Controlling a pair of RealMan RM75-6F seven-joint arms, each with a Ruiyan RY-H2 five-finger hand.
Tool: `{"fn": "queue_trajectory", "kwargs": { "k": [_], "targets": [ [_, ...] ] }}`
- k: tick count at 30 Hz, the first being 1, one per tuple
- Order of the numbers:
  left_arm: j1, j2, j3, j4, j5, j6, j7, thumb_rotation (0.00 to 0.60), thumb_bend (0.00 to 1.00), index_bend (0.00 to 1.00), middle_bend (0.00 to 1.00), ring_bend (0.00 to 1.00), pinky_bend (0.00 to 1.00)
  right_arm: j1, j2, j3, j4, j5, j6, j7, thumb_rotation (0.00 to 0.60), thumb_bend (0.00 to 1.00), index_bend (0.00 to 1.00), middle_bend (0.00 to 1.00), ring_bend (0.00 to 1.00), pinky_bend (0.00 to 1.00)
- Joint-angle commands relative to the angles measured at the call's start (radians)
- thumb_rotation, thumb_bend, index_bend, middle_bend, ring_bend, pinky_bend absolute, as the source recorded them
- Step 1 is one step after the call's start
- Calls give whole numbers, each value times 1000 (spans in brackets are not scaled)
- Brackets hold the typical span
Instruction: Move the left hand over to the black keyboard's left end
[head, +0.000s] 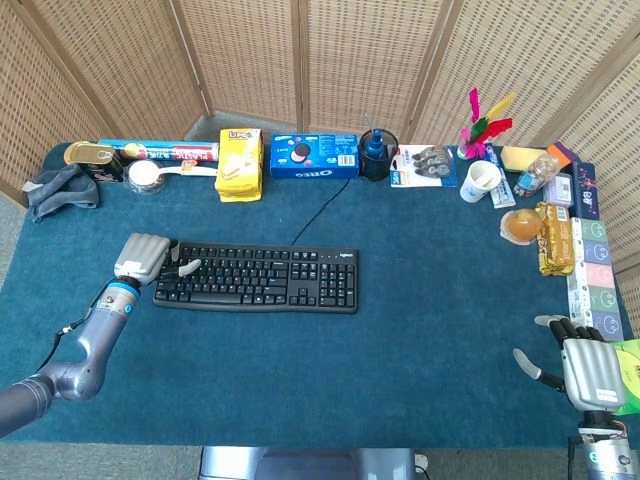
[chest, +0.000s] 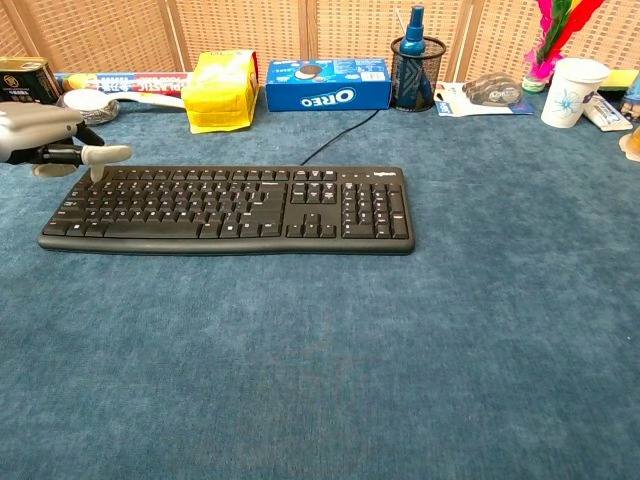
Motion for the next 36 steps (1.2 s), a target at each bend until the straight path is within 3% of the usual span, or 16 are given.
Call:
{"fn": "queue_trajectory", "kwargs": {
  "k": [1, 13, 23, 30, 36],
  "targets": [
    [-3, -6, 3, 9, -6, -5, -1, 0, 129, 489, 910, 779, 853, 0, -1, 0, 1, 0, 0, 0, 0, 275, 309, 338, 384, 351],
    [-10, -15, 8, 19, 7, 13, -18, 0, 130, 489, 910, 779, 854, -6, 1, 0, 2, 4, 4, 1, 0, 274, 308, 338, 383, 352],
    [47, 89, 2, -129, 74, 144, -71, 0, 130, 489, 906, 771, 850, -10, 1, 2, 3, 0, 13, 10, 0, 275, 308, 338, 383, 351],
    [151, 213, 39, -332, 115, 287, -70, 0, 130, 489, 645, 524, 569, -2, -5, 14, 13, -5, 17, 18, 0, 275, 308, 338, 362, 336],
    [288, 309, 93, -486, 185, 475, -100, 0, 130, 489, 606, 500, 528, 9, -10, 23, 16, -12, 18, 15, 0, 275, 308, 338, 350, 330]
  ]
}}
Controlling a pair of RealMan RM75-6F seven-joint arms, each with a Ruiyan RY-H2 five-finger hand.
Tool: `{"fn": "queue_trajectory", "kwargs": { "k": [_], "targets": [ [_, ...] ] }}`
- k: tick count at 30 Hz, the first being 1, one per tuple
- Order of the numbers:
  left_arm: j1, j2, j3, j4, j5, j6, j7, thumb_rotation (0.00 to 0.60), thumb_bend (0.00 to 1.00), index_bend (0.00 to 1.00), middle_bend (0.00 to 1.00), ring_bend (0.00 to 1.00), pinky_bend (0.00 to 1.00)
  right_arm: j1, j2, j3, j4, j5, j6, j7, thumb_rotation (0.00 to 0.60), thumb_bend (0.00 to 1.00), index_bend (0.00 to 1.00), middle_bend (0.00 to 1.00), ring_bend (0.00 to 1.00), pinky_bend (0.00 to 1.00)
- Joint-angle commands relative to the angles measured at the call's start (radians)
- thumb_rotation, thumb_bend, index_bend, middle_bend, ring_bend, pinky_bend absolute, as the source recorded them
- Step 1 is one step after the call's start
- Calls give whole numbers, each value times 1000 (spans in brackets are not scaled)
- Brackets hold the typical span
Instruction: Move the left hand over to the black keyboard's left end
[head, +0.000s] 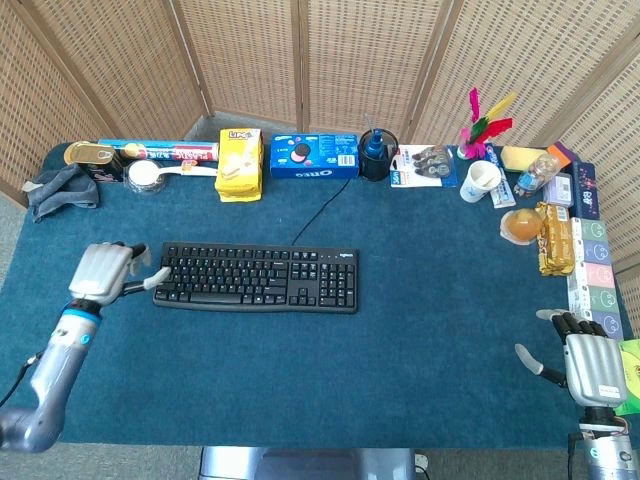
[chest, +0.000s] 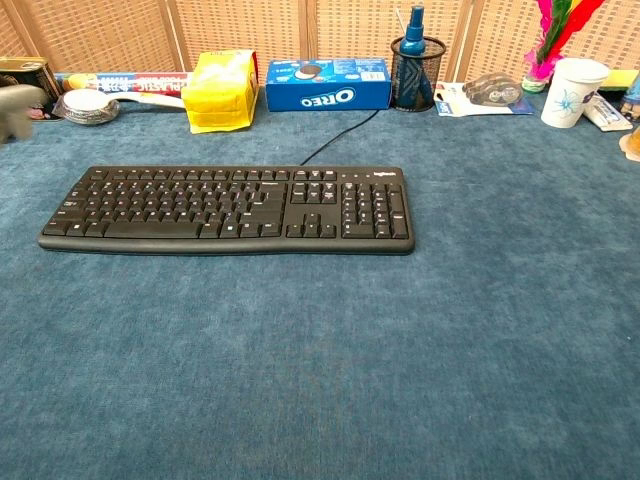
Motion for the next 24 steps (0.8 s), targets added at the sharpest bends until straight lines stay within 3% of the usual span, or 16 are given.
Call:
{"fn": "queue_trajectory", "kwargs": {
  "k": [1, 5, 13, 18, 24],
  "targets": [
    [107, 80, 48, -107, 61, 131, -31, 0, 130, 489, 605, 500, 525, 4, -2, 3, 0, -2, -2, -1, 0, 275, 308, 338, 350, 329],
    [206, 132, 102, -176, 147, 262, -57, 0, 130, 489, 604, 499, 509, 10, -8, 7, -1, -11, 3, -5, 0, 274, 308, 338, 349, 328],
    [375, 138, 187, -216, 282, 484, -67, 0, 129, 490, 601, 492, 496, 19, -29, 7, 7, -17, -1, -6, 0, 274, 308, 338, 349, 329],
    [423, 132, 197, -227, 296, 519, -85, 0, 129, 489, 597, 487, 496, 27, -36, 10, 13, -16, -10, -4, 0, 275, 308, 338, 349, 331],
    [418, 124, 169, -229, 303, 493, -62, 0, 130, 489, 595, 486, 496, 27, -39, 9, 28, -20, -4, 7, 0, 274, 308, 344, 349, 333]
  ]
}}
